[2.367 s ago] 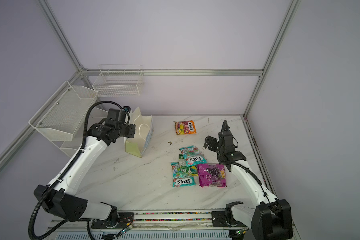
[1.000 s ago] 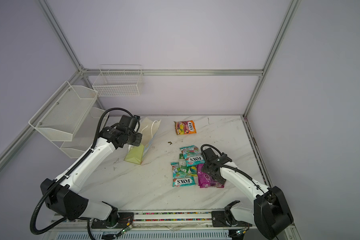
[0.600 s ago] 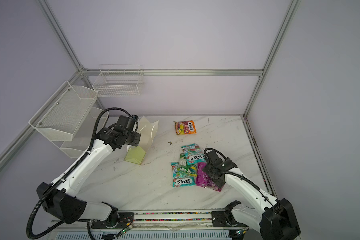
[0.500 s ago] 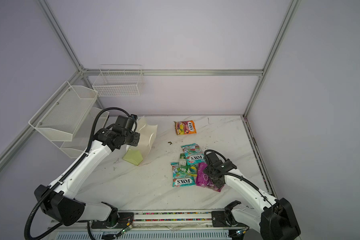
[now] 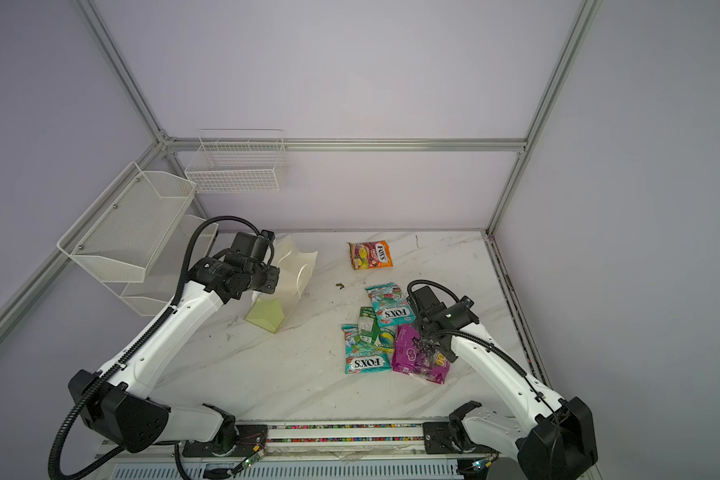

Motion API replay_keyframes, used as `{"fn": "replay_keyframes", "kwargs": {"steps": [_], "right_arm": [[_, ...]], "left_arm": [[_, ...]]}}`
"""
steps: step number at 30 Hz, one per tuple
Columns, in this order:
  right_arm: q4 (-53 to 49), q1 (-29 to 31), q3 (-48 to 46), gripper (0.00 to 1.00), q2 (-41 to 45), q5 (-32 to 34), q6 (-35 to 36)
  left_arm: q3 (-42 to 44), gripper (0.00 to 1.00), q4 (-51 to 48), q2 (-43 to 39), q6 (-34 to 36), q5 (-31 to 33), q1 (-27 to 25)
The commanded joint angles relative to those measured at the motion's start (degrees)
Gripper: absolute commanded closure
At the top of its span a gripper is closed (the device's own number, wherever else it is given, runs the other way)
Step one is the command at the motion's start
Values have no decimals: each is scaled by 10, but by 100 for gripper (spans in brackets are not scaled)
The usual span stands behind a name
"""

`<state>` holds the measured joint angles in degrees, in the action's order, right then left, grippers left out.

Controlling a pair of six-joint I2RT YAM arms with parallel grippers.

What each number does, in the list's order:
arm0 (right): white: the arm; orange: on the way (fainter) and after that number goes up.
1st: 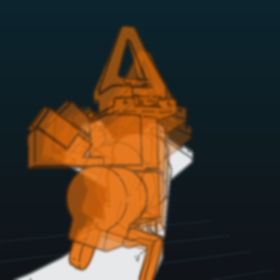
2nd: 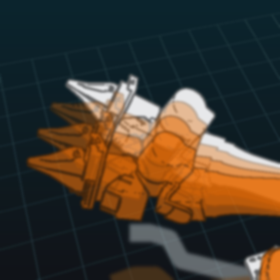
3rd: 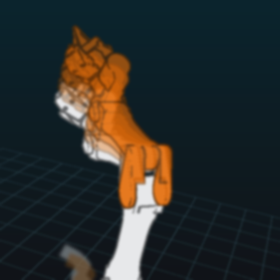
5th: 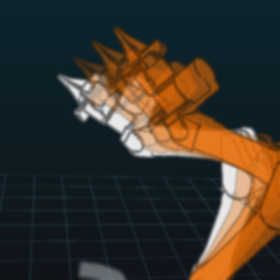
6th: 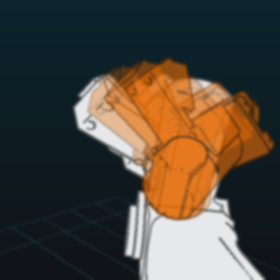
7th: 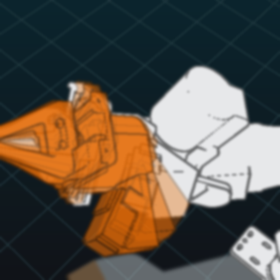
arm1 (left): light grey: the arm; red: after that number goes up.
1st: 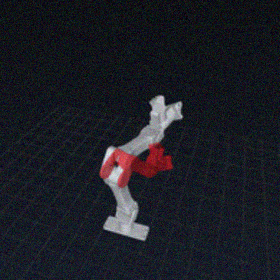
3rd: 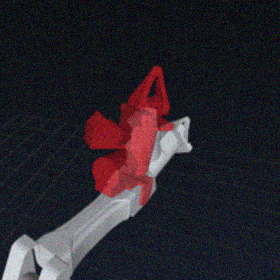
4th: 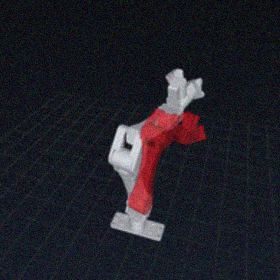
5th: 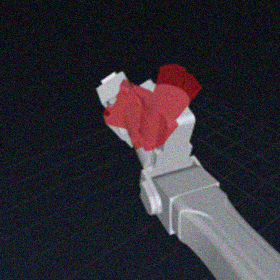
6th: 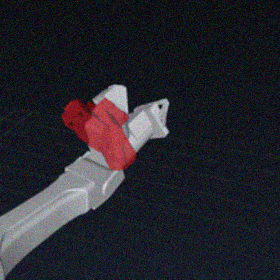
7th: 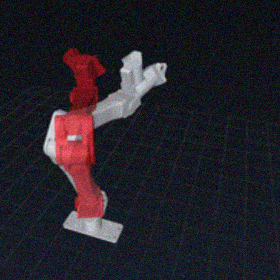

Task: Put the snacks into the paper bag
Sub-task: 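Grip bag rim with left gripper while right gripper grasps purple LOT 100 bag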

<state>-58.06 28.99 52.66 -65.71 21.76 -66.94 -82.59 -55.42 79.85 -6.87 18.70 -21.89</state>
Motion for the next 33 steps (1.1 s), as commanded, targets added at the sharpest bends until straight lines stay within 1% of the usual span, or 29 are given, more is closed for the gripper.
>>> {"fn": "replay_keyframes", "kwargs": {"steps": [1, 5, 8, 13, 20, 22, 25, 27, 30, 32, 33], "right_arm": [[-81, 3, -29, 3, -23, 38, 9], [-88, 3, -25, 3, -23, 42, -3], [-50, 3, -38, 3, -16, 28, -2], [48, 4, -42, 3, -78, -22, 45], [140, 4, -62, 3, -149, -72, 60], [165, 4, -68, 4, -167, -90, 60], [204, 7, -81, 11, -187, -117, 45], [230, 9, -88, 20, -195, -130, 30], [278, 16, -92, 35, -202, -152, 10], [294, 23, -87, 44, -207, -153, 1], [295, 24, -80, 46, -210, -149, -1]], "left_arm": [[16, 100, 6, -6, -6, 6, -3], [16, 100, 6, -8, -6, 7, -3], [19, 100, 7, -11, -7, 7, -3], [21, 100, 8, -15, -7, 14, -3], [26, 100, 8, -22, -3, 37, -2], [26, 100, 8, -23, 0, 43, -2], [26, 100, 8, -23, 2, 50, -3], [24, 100, 9, -21, 3, 54, -3], [19, 100, 10, -17, 5, 56, -2], [15, 100, 9, -14, 5, 56, -3], [14, 100, 9, -13, 5, 58, -3]]}}
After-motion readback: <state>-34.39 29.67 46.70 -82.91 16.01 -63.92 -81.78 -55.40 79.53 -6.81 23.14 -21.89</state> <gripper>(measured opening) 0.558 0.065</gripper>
